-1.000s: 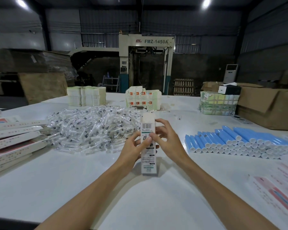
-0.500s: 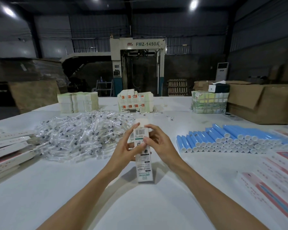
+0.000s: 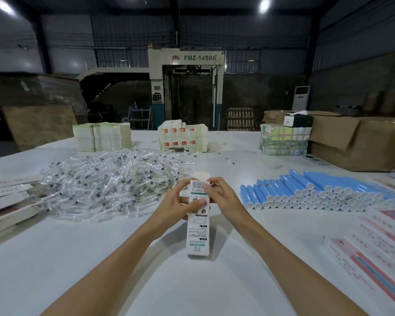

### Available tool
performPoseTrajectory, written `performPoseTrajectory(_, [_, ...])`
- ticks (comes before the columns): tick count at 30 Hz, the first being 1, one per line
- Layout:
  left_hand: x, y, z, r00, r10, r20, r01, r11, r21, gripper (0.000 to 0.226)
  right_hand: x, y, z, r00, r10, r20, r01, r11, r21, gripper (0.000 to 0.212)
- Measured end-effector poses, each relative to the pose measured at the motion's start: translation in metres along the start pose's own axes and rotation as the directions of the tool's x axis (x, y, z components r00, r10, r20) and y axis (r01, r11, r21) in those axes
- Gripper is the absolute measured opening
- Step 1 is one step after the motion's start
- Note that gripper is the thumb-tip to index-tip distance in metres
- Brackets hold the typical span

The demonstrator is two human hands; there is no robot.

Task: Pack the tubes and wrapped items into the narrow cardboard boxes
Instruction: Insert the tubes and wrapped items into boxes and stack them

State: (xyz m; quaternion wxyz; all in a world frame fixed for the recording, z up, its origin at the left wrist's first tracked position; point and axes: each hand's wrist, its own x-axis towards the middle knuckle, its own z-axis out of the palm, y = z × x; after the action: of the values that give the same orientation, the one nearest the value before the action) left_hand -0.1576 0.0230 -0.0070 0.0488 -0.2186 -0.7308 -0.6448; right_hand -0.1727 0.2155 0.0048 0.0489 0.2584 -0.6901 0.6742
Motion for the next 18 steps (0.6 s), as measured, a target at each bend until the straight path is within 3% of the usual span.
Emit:
performPoseTrajectory(4, [-0.003, 0.002, 0.001, 1.0, -0.004, 0.012, 0.004, 1.0, -0.021, 0.058, 0.005, -0.004, -0.003, 0.992, 0.007, -0.123, -0.004, 1.0, 0.031, 0.02])
performPoseTrajectory(10, [-0.009, 0.013, 0.0, 0.996, -0.02, 0.091, 0.02, 1.0, 0.009, 0.058, 0.011, -0.006, -0.019, 0.998, 0.034, -0.061, -0.034, 0.999, 0.004, 0.006])
performPoseTrajectory(18, [-0.016, 0.02, 0.005, 0.996, 0.003, 0.092, 0.002, 0.998, -0.056, 0.063, 0.005, -0.015, -0.022, 0.987, -0.129, -0.092, 0.117, 0.986, -0.122, 0.007])
